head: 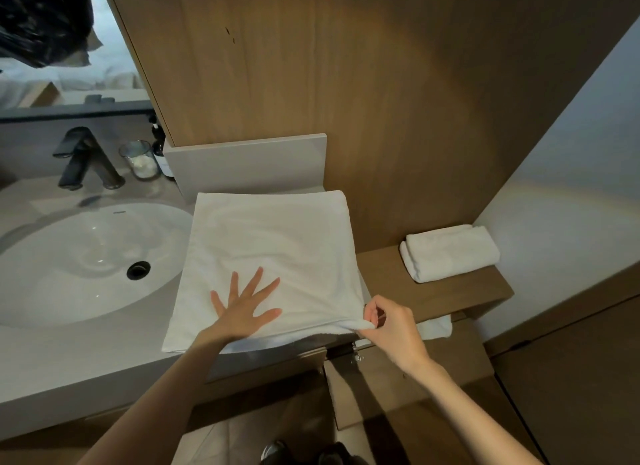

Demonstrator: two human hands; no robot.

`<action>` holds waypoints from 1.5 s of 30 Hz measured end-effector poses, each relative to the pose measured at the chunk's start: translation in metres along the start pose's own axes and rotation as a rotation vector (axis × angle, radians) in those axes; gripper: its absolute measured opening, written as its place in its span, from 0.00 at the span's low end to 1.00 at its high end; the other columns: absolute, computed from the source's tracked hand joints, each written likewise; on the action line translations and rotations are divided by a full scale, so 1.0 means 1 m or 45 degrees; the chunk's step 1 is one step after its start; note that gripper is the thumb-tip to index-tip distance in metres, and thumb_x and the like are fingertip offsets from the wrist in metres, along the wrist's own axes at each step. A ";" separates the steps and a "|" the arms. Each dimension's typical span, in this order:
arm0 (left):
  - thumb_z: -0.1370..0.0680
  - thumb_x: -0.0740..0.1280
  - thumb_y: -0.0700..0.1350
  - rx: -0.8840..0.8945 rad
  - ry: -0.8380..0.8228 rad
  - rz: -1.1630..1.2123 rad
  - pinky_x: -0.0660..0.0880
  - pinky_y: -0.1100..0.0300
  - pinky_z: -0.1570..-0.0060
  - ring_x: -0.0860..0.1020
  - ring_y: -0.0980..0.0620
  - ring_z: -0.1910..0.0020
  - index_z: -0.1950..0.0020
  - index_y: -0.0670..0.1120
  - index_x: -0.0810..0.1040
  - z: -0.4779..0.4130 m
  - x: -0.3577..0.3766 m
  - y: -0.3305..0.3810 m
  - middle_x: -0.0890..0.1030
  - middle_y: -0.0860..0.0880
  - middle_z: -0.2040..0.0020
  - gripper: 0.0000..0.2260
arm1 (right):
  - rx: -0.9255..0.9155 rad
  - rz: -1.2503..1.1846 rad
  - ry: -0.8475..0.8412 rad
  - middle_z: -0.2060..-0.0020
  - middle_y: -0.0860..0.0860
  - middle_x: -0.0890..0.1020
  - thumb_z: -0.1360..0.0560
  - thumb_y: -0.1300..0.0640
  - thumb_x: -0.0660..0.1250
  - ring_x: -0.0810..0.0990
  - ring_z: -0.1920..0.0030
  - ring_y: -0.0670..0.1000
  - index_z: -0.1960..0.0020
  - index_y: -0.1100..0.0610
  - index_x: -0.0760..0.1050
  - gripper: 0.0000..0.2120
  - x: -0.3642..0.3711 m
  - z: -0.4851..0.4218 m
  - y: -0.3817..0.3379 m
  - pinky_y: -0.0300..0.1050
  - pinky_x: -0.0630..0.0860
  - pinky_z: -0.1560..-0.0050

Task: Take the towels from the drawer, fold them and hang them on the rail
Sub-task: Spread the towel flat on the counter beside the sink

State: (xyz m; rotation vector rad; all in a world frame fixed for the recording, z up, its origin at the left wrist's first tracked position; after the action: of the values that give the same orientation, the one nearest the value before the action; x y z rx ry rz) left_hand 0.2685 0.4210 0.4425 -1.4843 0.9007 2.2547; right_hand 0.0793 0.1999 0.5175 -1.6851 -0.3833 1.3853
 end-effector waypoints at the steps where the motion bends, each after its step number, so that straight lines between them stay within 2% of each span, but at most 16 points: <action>1: 0.43 0.31 0.82 -0.004 0.007 -0.016 0.30 0.32 0.35 0.30 0.46 0.26 0.30 0.73 0.39 0.000 0.000 0.000 0.29 0.64 0.28 0.41 | -0.024 0.029 0.023 0.70 0.49 0.74 0.32 0.61 0.76 0.69 0.69 0.47 0.67 0.49 0.68 0.18 0.001 0.002 -0.001 0.37 0.67 0.67; 6: 0.41 0.33 0.82 0.029 0.046 -0.002 0.30 0.32 0.35 0.29 0.47 0.26 0.28 0.71 0.42 0.001 -0.001 0.002 0.32 0.63 0.26 0.42 | -0.106 0.230 0.076 0.70 0.47 0.70 0.31 0.68 0.71 0.64 0.69 0.45 0.66 0.53 0.66 0.17 0.003 0.010 -0.004 0.36 0.62 0.69; 10: 0.40 0.34 0.82 0.048 0.071 0.009 0.27 0.34 0.35 0.28 0.49 0.27 0.27 0.69 0.44 0.001 -0.002 0.002 0.33 0.62 0.25 0.43 | -0.091 0.375 -0.070 0.73 0.45 0.67 0.25 0.58 0.69 0.65 0.72 0.45 0.66 0.50 0.60 0.20 0.005 0.012 0.000 0.40 0.61 0.70; 13: 0.40 0.34 0.82 0.055 0.082 0.015 0.26 0.35 0.36 0.28 0.49 0.27 0.26 0.69 0.45 0.001 -0.002 0.002 0.34 0.62 0.25 0.43 | -0.143 0.312 -0.221 0.71 0.47 0.69 0.23 0.52 0.68 0.64 0.71 0.45 0.62 0.53 0.62 0.16 0.006 0.019 0.005 0.39 0.60 0.69; 16: 0.40 0.34 0.82 0.051 0.082 0.002 0.27 0.34 0.35 0.28 0.48 0.27 0.27 0.70 0.44 0.002 -0.002 0.002 0.33 0.63 0.25 0.42 | -0.091 0.160 -0.246 0.69 0.49 0.74 0.21 0.53 0.66 0.71 0.70 0.44 0.58 0.50 0.64 0.11 0.002 0.025 0.006 0.36 0.65 0.68; 19: 0.40 0.34 0.82 0.048 0.076 0.023 0.28 0.34 0.35 0.29 0.48 0.26 0.27 0.70 0.44 0.002 -0.001 0.001 0.34 0.63 0.25 0.42 | -0.061 0.112 -0.124 0.70 0.48 0.75 0.22 0.56 0.66 0.77 0.69 0.45 0.56 0.47 0.65 0.10 -0.004 0.027 0.000 0.35 0.70 0.69; 24: 0.40 0.34 0.82 0.049 0.053 0.029 0.28 0.33 0.35 0.29 0.47 0.26 0.28 0.71 0.43 0.002 -0.001 0.001 0.33 0.63 0.25 0.41 | -0.125 0.405 -0.018 0.74 0.47 0.72 0.22 0.58 0.63 0.70 0.76 0.47 0.52 0.49 0.64 0.08 -0.001 0.026 -0.008 0.34 0.64 0.74; 27: 0.40 0.34 0.82 0.048 0.054 0.028 0.28 0.33 0.35 0.29 0.48 0.26 0.28 0.71 0.44 0.003 -0.002 0.001 0.34 0.62 0.25 0.42 | -0.122 0.420 -0.081 0.75 0.45 0.69 0.21 0.59 0.62 0.67 0.77 0.45 0.51 0.50 0.63 0.08 0.000 0.022 -0.005 0.34 0.63 0.75; 29: 0.40 0.34 0.82 0.044 0.049 0.032 0.28 0.33 0.35 0.29 0.48 0.26 0.28 0.71 0.43 0.004 -0.003 0.001 0.34 0.63 0.25 0.42 | -0.142 0.472 -0.202 0.73 0.46 0.71 0.20 0.57 0.61 0.69 0.76 0.46 0.52 0.49 0.62 0.07 0.002 0.024 0.002 0.37 0.66 0.74; 33: 0.38 0.32 0.80 0.033 0.088 -0.002 0.28 0.35 0.35 0.30 0.47 0.25 0.27 0.70 0.42 0.009 0.000 0.002 0.34 0.62 0.25 0.40 | -0.095 0.755 -0.519 0.65 0.48 0.77 0.18 0.51 0.58 0.77 0.67 0.50 0.50 0.50 0.66 0.04 0.011 0.035 0.030 0.47 0.75 0.64; 35: 0.33 0.33 0.78 0.057 0.100 -0.018 0.28 0.36 0.34 0.31 0.48 0.25 0.26 0.69 0.43 0.015 0.003 0.003 0.34 0.61 0.24 0.36 | 0.041 0.648 -0.618 0.62 0.46 0.79 0.20 0.51 0.60 0.78 0.61 0.49 0.54 0.50 0.68 0.06 0.015 0.039 0.039 0.47 0.77 0.59; 36: 0.31 0.35 0.76 0.075 0.105 -0.025 0.28 0.37 0.33 0.32 0.49 0.25 0.26 0.69 0.44 0.020 0.002 0.003 0.35 0.61 0.24 0.34 | 0.074 0.588 -0.595 0.60 0.45 0.79 0.20 0.52 0.61 0.78 0.59 0.48 0.55 0.50 0.69 0.06 0.015 0.038 0.037 0.47 0.78 0.57; 38: 0.25 0.40 0.71 0.058 0.135 -0.019 0.28 0.38 0.31 0.32 0.52 0.24 0.25 0.69 0.46 0.030 -0.003 0.002 0.37 0.62 0.23 0.28 | -0.007 0.558 -0.400 0.57 0.43 0.78 0.20 0.52 0.60 0.76 0.54 0.45 0.53 0.49 0.72 0.05 0.012 0.027 0.022 0.44 0.77 0.55; 41: 0.19 0.47 0.61 -0.074 0.269 -0.036 0.29 0.40 0.30 0.33 0.53 0.24 0.24 0.66 0.49 0.042 -0.018 -0.008 0.40 0.59 0.22 0.23 | -0.203 0.501 -0.129 0.43 0.43 0.76 0.19 0.54 0.59 0.70 0.40 0.43 0.42 0.49 0.74 0.08 0.022 0.006 -0.014 0.36 0.70 0.43; 43: 0.17 0.48 0.57 -0.137 0.355 -0.077 0.33 0.39 0.29 0.36 0.51 0.23 0.23 0.64 0.50 0.046 -0.025 -0.015 0.42 0.56 0.21 0.22 | -0.276 0.509 -0.177 0.30 0.46 0.68 0.19 0.53 0.58 0.62 0.29 0.47 0.34 0.47 0.70 0.14 0.047 -0.007 -0.035 0.42 0.61 0.31; 45: 0.17 0.49 0.55 -0.141 0.378 -0.161 0.42 0.33 0.29 0.44 0.43 0.22 0.23 0.60 0.56 0.051 -0.025 -0.022 0.50 0.50 0.20 0.22 | -0.277 0.556 -0.293 0.22 0.46 0.53 0.18 0.50 0.56 0.47 0.22 0.51 0.27 0.43 0.62 0.20 0.080 -0.022 -0.046 0.51 0.45 0.24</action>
State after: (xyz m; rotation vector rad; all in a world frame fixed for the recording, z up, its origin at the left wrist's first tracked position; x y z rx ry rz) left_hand 0.2544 0.4728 0.4713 -1.9056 0.7445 2.0575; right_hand 0.1382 0.2728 0.5032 -1.8646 -0.3137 1.9266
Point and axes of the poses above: each hand's wrist, its own z-axis away from the middle knuckle, its own x-axis out of the palm, y = z × x, the point moved 6 cm from there along -z, towards the middle knuckle
